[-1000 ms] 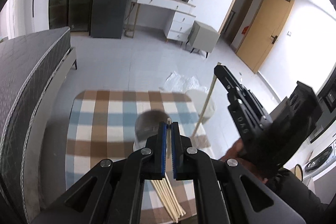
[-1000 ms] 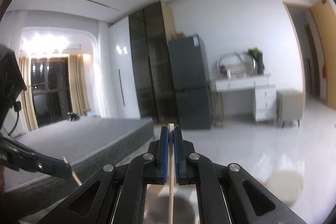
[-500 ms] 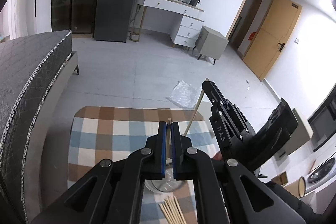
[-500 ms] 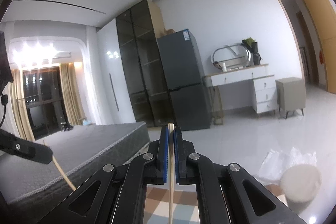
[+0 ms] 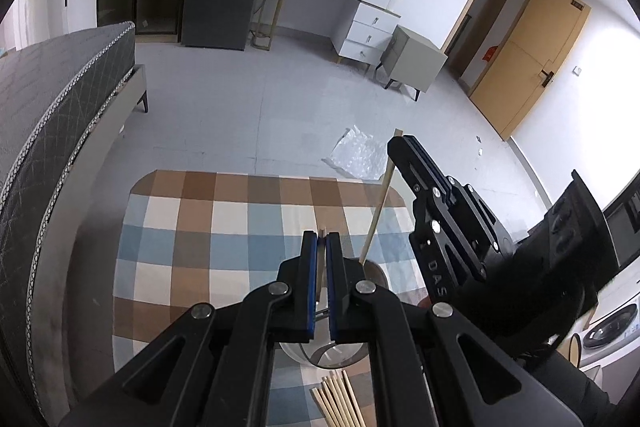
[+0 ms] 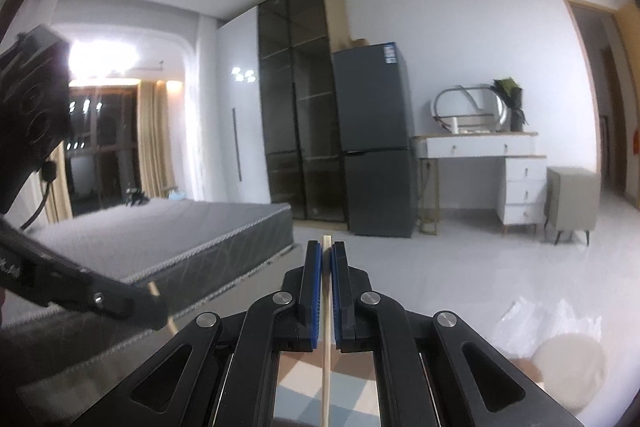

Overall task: Organize utensils
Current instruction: 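Lift both held chopsticks and carry them above the utensil holder, then open the left gripper over the holder while the right gripper releases its chopstick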

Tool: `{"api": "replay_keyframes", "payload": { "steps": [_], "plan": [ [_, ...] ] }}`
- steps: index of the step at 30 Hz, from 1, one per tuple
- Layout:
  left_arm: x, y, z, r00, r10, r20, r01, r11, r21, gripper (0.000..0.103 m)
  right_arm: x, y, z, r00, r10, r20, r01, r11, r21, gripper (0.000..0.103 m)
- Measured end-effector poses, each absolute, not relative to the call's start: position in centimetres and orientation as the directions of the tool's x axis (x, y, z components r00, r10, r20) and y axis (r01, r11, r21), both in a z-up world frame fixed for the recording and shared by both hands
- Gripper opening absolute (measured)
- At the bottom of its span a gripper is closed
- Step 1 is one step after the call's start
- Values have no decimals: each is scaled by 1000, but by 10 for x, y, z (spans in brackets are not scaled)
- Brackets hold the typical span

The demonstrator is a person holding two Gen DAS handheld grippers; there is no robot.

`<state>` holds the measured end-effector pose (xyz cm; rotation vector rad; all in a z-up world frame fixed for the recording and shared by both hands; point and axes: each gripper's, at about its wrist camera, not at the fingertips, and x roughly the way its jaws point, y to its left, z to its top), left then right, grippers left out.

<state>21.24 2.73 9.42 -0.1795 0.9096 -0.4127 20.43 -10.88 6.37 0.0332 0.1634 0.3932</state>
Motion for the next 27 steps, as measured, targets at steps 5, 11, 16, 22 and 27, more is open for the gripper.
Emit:
{"api": "replay_keyframes", "payload": {
  "steps": [5, 11, 16, 22, 27],
  "plan": [
    [212, 22, 87, 526, -410, -745, 273, 911, -308, 0, 196, -107, 56, 883, 427, -196, -426, 903, 52, 7],
    [211, 23, 86, 528, -367, -766, 248, 929, -274, 4, 196, -116, 56, 852, 442, -281, -432, 896, 100, 30],
    [200, 34, 97, 575, -325, -751, 207, 946, -251, 39, 185, -128, 71, 853, 442, -279, -421, 897, 135, 56],
    [167, 46, 115, 656, -246, -713, 156, 969, -191, 68, 160, -147, 91, 890, 358, -283, -323, 932, 163, 78],
    [143, 49, 123, 703, -192, -685, 116, 981, -156, 81, 131, -145, 109, 911, 311, -271, -284, 949, 133, 85]
  ]
}}
